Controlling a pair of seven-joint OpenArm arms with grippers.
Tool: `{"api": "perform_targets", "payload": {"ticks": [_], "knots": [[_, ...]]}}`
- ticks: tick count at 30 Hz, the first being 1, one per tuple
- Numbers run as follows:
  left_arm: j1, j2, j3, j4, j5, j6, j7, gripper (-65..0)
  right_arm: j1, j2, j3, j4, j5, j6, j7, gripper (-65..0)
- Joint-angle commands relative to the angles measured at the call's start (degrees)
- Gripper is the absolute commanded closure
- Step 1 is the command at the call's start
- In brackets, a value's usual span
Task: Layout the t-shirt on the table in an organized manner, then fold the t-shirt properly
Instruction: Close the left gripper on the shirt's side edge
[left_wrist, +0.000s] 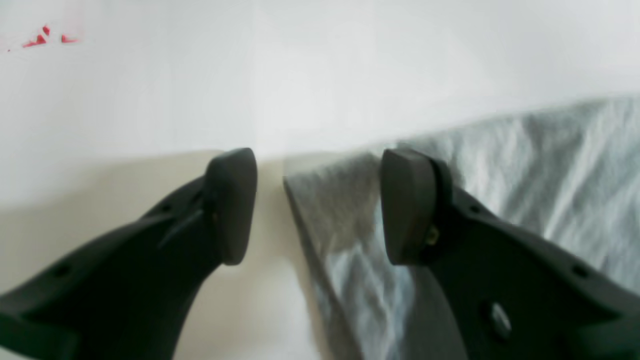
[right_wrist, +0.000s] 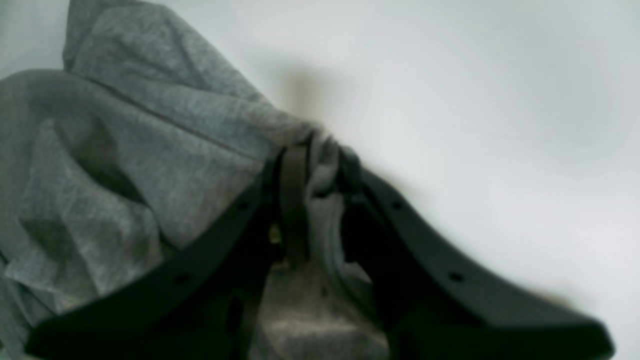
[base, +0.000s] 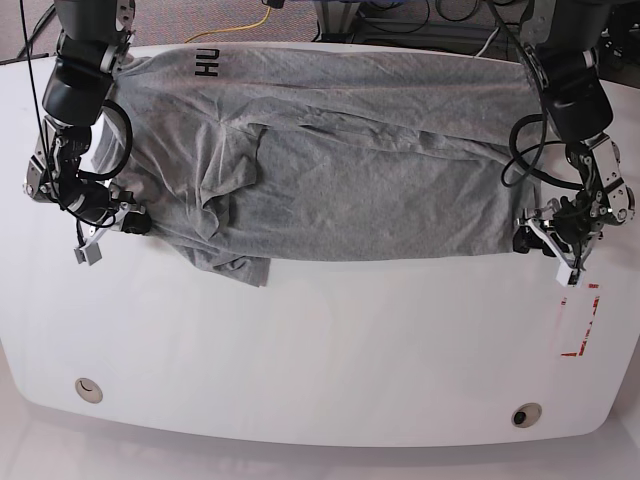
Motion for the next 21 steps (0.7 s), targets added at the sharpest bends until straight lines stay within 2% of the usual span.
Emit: {"api": "perform_targets", "payload": {"ticks": [1,7,13,21], "knots": [[0.9,-0.7,0.1,1.9,1.3,0.0,2.2,-36.7,0.7,1.1,0.1,0.8,-0.3,-0.1,-0.6,-10.0],[1.7,-0.7,0.2,4.4,1.3,0.0,3.5,-36.0,0.7,1.1,0.1,0.8,-0.3,-0.1,-0.6,-10.0],[1.7,-0.7,1.0,4.4,1.3,0.0,3.5,-27.2,0.7,1.1,0.1,0.8,-0.3,-0.1,-0.6,-10.0],[1.6,-0.7,1.0,4.4,1.3,0.0,3.5,-27.9,0.7,1.1,0.1,0.8,-0.3,-0.1,-0.6,-9.8]]}}
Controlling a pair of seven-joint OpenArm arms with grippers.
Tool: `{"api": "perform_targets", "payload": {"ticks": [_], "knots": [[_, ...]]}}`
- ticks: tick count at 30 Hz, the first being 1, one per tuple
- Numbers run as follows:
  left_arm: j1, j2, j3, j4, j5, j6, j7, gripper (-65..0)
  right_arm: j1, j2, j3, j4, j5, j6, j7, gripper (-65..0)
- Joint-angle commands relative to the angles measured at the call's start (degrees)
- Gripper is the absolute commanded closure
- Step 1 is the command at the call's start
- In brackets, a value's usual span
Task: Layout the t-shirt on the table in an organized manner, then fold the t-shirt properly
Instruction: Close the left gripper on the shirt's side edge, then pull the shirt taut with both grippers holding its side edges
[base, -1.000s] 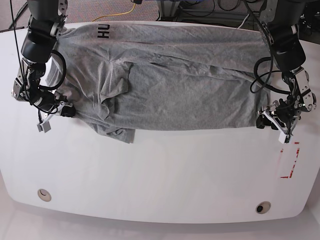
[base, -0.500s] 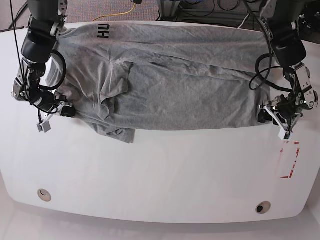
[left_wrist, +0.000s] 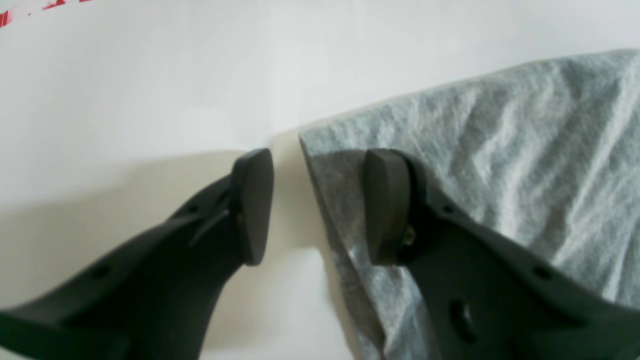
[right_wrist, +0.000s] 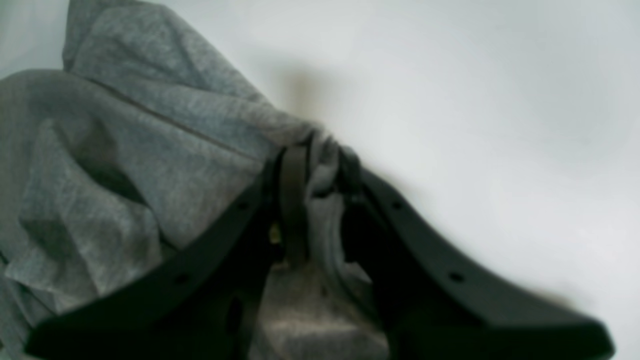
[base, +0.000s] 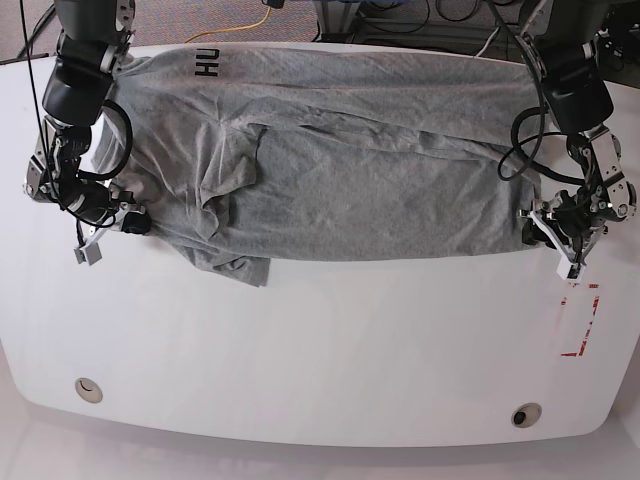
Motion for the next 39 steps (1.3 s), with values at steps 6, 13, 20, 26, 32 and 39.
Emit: {"api": "perform_targets", "payload": {"ticks": [6,13,20,26,32,39], "knots": [[-0.8,-0.6,2.7,0.4,0.4,-0.3,1.2,-26.9,0.7,1.0,0.1,0.8,-0.3,-0.1,-0.6,-9.7],[-1.0,-0.5,3.0,0.4,0.3,-0.3,1.2,-8.2,0.7,1.0,0.1,0.8,-0.3,-0.1,-0.6,-9.7],[-1.2,-0.5,3.1,0.7,0.3,-0.3,1.1,0.0,0.8,1.0,0.1,0.8,-0.2,-0.1,-0.6,-9.5],[-2.8,-0.5,3.0,0.8,0.1,-0.3,1.1,0.0,1.3,1.3,0.1,0.9,-0.1,-0.1,-1.2,-9.5],[-4.4,-0.5,2.8,1.6,-0.1,-0.3,1.1,0.0,3.0,1.4,0.2,4.3,-0.1,-0.1,-4.4,-9.5],[-5.4,0.9,2.7,5.8,-0.1,-0.3,0.7,0.0,3.3,1.4,0.2,12.9,-0.2,-0.1,-8.5,-9.5]]}}
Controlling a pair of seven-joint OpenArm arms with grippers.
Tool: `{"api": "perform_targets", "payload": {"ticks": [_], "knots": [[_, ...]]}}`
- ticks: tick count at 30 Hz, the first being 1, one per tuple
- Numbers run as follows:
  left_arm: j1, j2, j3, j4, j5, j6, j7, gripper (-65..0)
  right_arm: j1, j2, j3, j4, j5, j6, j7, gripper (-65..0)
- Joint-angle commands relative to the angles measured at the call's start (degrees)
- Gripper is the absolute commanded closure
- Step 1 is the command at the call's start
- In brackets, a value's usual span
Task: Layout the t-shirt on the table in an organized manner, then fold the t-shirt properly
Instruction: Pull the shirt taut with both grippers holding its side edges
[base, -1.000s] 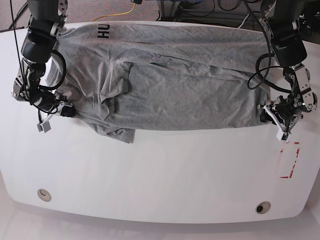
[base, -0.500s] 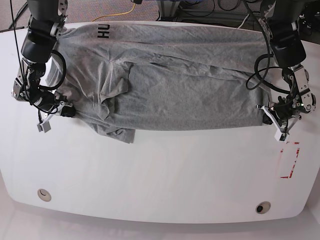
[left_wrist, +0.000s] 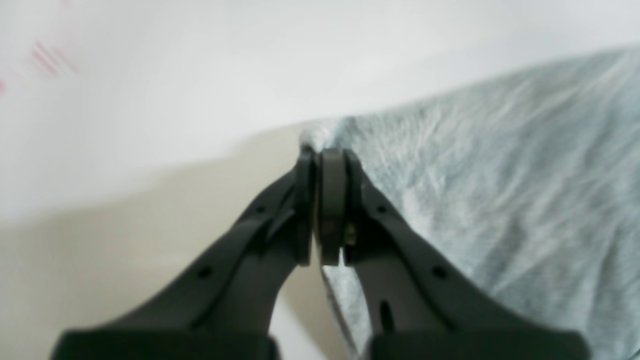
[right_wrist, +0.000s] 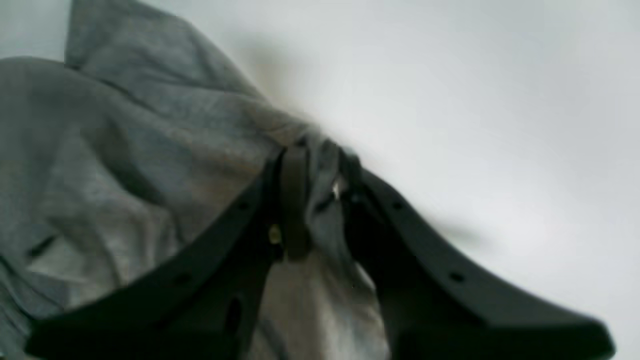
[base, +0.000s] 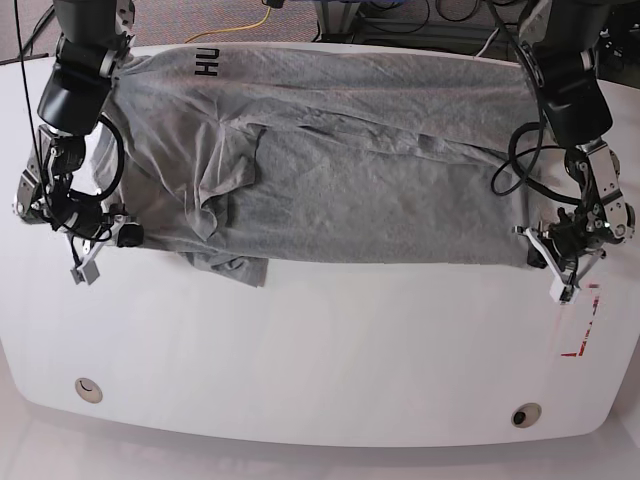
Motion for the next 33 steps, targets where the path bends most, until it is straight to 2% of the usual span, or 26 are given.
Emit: {"api": "perform_targets", "payload": {"ticks": [1,12,19,27,33], "knots": [[-1.7,0.3,-0.1,1.9,-0.9,-0.1,-1.3,0.0,1.5,1.4,0.2,3.6,0.9,0.3,-0.3,-9.4],[-3.0,1.2,0.1,6.9,-0.9,-0.1,-0.9,0.0,1.5,1.5,0.2,7.1,0.9,0.3,-0.9,-9.4],[-3.2,1.2,0.0,11.1,-0.9,-0.1,-0.9,0.0,2.1,3.8,0.6,9.9,1.2,0.3,-3.8,-9.4],[-3.2,1.2,0.0,15.1,-0.9,-0.1,-0.8,0.0,2.0,4.0,0.7,15.3,1.1,0.3,-7.3,-9.4],[-2.9,1.2,0.0,17.1,-0.9,-0.1,-0.8,0.0,0.8,3.7,0.7,16.6,1.1,0.3,-7.9,-9.4]]}}
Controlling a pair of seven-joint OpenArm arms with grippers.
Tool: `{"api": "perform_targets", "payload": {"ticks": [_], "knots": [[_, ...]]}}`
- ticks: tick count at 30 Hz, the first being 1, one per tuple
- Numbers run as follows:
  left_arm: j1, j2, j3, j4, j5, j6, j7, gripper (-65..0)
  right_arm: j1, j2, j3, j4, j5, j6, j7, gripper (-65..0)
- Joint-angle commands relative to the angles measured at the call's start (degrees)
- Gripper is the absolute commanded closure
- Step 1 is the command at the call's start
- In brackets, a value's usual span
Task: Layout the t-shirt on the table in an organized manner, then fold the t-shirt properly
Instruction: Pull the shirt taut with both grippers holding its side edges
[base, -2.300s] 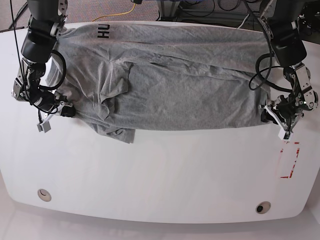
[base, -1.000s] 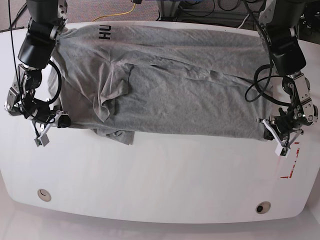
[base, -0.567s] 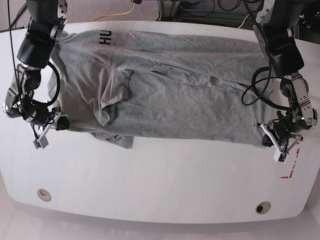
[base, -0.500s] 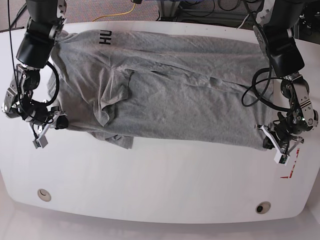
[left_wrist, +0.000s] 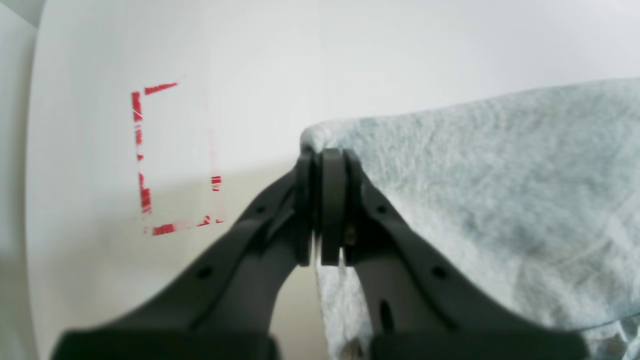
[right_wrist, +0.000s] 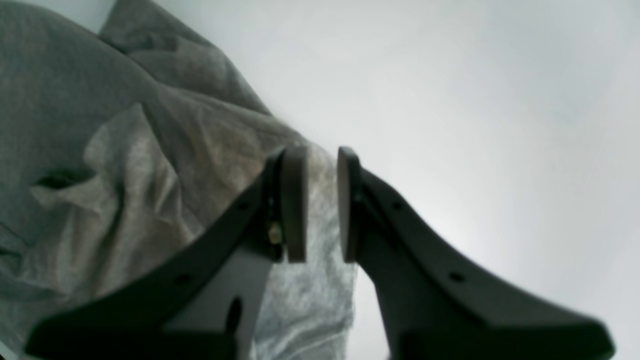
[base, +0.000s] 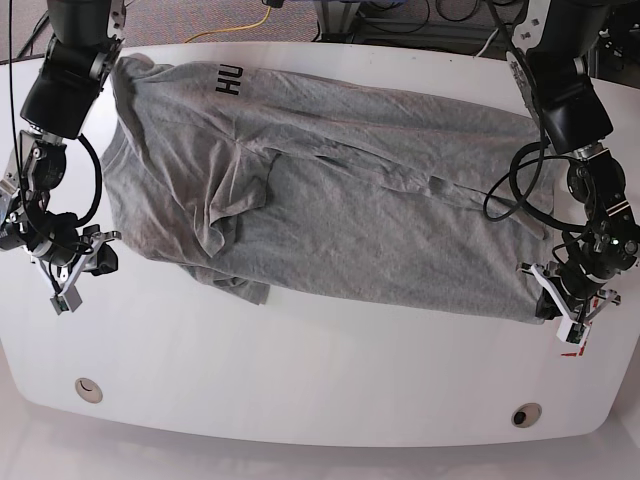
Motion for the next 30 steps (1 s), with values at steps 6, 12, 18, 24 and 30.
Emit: {"api": "perform_targets", "payload": {"ticks": [6,12,18,24,30], "knots": [[-0.7,-0.7,-0.1,1.9,-0.8,0.0,-1.3,0.0,0.0,0.8,0.3,0.9,0.3,0.1,1.0,-11.9],[0.2,-0.7,0.0,2.0,-0.8,0.0,-1.3,0.0,-1.1,-0.4,0.3,-0.8,-0.8,0.1,5.0,-34.4],[0.8,-0.7,0.0,1.9,-0.8,0.0,-1.3,0.0,-0.9,-0.7,0.3,-5.3,-2.1,0.1,8.6,-54.2],[1.3,-0.7,-0.1,1.8,-0.8,0.0,-1.3,0.0,1.3,-0.6,0.1,-15.1,-2.2,0.1,15.0,-54.9],[1.8,-0.7,0.0,1.9,-0.8,0.0,-1.3,0.0,3.4,-0.4,-0.1,-23.4,-2.2,0.1,19.1,-54.9]]}}
